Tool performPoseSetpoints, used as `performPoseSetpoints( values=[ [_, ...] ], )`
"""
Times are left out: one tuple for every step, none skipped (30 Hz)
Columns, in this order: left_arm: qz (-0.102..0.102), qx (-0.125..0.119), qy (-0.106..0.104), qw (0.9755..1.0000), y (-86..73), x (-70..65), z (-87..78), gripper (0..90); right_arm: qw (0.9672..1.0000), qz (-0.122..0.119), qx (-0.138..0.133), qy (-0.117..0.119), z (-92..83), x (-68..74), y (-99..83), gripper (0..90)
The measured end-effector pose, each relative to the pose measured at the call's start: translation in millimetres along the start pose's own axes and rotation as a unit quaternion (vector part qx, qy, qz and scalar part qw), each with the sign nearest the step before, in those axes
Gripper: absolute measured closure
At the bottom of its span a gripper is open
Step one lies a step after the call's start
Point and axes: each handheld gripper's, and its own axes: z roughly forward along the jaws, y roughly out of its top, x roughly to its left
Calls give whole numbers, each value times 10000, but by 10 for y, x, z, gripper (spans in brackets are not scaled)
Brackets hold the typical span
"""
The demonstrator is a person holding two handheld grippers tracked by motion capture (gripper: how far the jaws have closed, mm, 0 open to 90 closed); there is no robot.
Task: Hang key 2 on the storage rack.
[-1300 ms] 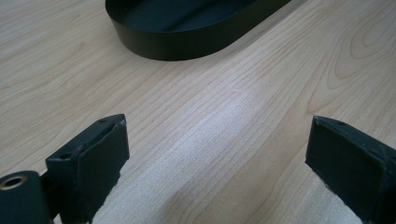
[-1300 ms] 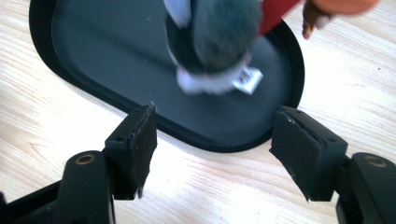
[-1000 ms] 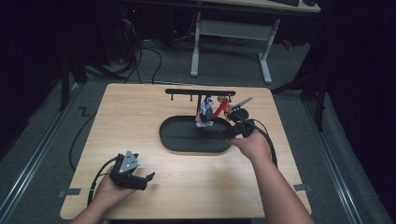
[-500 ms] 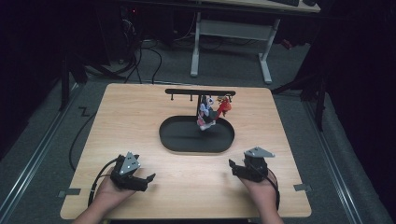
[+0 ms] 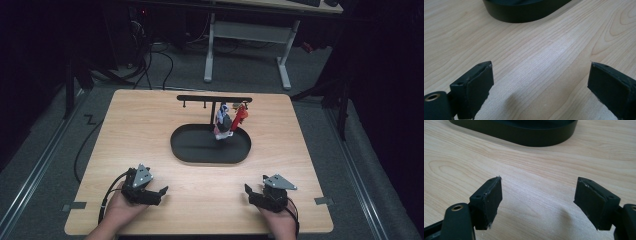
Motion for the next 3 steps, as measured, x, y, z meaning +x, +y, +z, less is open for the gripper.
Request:
performPoseSetpoints(
  values=[
    [23,-10,13,10000,0,-4,-10,70,10000,-15,-6,16,0,5,-2,221],
    [39,-22,16,10000,-2,-5,-19,69,10000,-35,21,1,-2,13,-1,221],
    [40,-40,24,10000,-5,0,-30,69,10000,-38,15,-14,-1,21,0,219]
  ],
)
